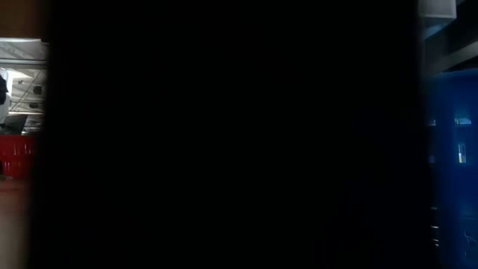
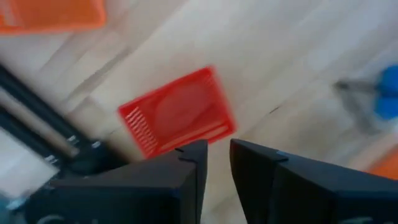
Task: Stack baskets on shelf by color
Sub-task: Stack the bottom red bin on top of the other red bin on the shelf
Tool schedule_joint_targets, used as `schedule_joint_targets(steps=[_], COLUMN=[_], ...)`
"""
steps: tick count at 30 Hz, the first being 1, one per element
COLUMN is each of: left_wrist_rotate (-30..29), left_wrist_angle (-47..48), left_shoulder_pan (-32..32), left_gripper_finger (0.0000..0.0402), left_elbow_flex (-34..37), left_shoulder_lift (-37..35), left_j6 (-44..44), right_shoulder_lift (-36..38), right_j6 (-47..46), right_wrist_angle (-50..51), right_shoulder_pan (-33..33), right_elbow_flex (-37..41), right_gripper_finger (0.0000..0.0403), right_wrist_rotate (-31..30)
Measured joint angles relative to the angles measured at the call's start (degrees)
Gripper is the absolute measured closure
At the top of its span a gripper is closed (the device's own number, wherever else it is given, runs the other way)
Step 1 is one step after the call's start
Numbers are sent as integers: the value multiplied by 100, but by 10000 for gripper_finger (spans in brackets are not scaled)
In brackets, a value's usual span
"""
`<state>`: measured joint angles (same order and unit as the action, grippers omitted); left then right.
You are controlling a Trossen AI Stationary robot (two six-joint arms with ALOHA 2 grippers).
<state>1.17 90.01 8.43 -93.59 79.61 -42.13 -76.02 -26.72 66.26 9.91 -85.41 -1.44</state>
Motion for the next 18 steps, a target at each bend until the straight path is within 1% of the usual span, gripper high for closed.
schedule_joint_targets(steps=[4, 6, 8, 10, 12, 15, 16, 18], left_wrist_rotate=[-190, -408, -488, -462, -446, -448, -428, -326], left_wrist_angle=[-109, -112, -211, -247, -371, -911, -1132, -1524], left_shoulder_pan=[51, 64, 127, 236, 383, 533, 574, 587], left_gripper_finger=[342, 342, 342, 342, 342, 342, 342, 342], left_elbow_flex=[734, 1050, 1376, 1701, 1949, 2401, 2529, 2756], left_shoulder_lift=[-173, -253, -282, -228, -210, -38, 27, 118], left_j6=[905, 1383, 1741, 1872, 1753, 1501, 1570, 2033], right_shoulder_lift=[272, 374, 460, 522, 555, 578, 582, 582], right_j6=[-7, -46, -217, -423, -630, -886, -937, -1059], right_wrist_angle=[-140, -277, -381, -519, -571, -586, -584, -581], right_shoulder_pan=[1, 1, 1, 1, 1, -45, -74, -134], right_elbow_flex=[-99, -119, -120, -122, -122, -122, -122, -122], right_gripper_finger=[290, 290, 290, 290, 290, 290, 290, 290], right_wrist_rotate=[-298, -348, -412, -607, -819, -1002, -1000, -1000])
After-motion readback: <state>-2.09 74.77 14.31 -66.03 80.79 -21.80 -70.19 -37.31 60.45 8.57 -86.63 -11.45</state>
